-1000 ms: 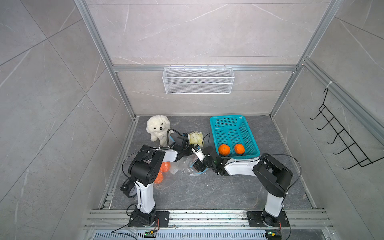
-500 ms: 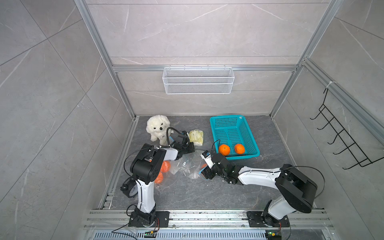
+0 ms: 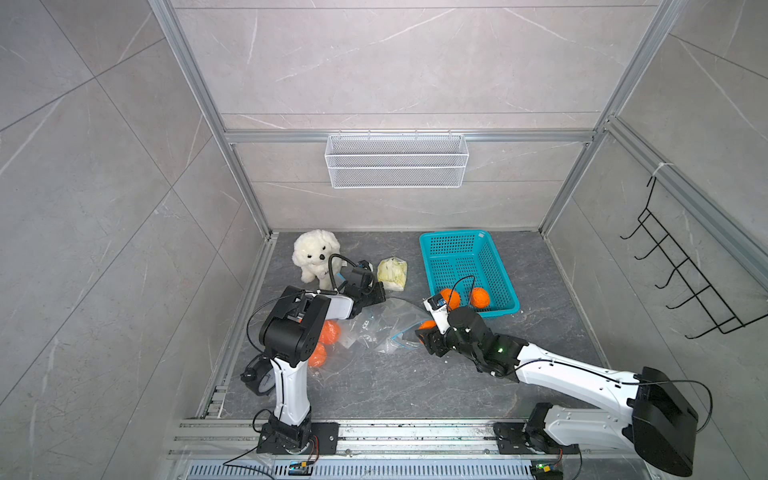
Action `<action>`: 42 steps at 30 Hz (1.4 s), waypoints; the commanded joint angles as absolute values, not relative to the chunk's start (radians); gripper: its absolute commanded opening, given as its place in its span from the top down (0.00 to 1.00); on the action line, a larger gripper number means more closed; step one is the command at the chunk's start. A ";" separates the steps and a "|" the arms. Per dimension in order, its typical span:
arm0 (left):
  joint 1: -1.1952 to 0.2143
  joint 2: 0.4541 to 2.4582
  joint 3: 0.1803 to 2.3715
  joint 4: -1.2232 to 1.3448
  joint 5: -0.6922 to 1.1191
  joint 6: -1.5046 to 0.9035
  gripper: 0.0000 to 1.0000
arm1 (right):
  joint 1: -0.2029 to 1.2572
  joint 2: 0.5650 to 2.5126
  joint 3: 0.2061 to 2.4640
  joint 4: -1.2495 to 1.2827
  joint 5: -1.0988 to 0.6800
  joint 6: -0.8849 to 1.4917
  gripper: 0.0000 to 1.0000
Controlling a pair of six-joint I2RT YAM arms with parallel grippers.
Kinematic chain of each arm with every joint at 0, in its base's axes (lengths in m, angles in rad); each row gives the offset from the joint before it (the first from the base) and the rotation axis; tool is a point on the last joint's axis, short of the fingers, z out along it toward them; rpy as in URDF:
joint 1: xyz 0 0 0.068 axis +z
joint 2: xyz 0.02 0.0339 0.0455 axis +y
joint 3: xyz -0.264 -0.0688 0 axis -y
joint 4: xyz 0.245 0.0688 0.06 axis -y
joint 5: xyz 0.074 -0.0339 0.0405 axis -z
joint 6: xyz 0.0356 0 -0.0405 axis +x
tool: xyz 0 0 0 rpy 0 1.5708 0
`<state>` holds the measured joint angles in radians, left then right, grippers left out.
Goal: Open the zip-top bag and take out the orange
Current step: Pick up the orange from the zipper food storage bag, then place the orange in the basket.
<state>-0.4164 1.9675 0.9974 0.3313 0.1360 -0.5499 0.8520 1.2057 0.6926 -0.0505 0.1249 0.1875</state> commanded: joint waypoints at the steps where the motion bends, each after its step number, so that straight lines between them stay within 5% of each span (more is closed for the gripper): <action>1: -0.408 1.923 0.988 0.227 0.139 -0.550 1.00 | 0.812 1.152 0.750 -0.158 0.145 0.183 0.36; 6: -0.408 1.840 0.988 0.181 0.125 -0.540 0.97 | 0.725 1.115 0.844 -0.266 0.159 0.177 0.37; 8: -0.408 1.800 0.979 0.184 0.129 -0.544 0.79 | 0.680 1.150 0.890 -0.271 0.193 0.158 0.38; 19: -0.485 1.479 0.840 0.141 0.114 -0.542 0.20 | 0.454 1.724 1.343 -0.307 0.122 0.136 0.40; 28: -0.584 1.320 0.636 0.188 0.110 -0.584 0.19 | 0.383 1.987 1.521 -0.360 0.022 0.121 0.41; 42: -0.722 1.396 0.617 0.113 0.013 -0.605 0.21 | 0.382 2.089 1.532 -0.397 0.028 0.136 0.35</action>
<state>-0.7109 1.3617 0.6296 0.0830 0.0277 -0.5854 0.3790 2.0594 1.5074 -0.3672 0.0257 0.1310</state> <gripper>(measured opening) 0.790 0.686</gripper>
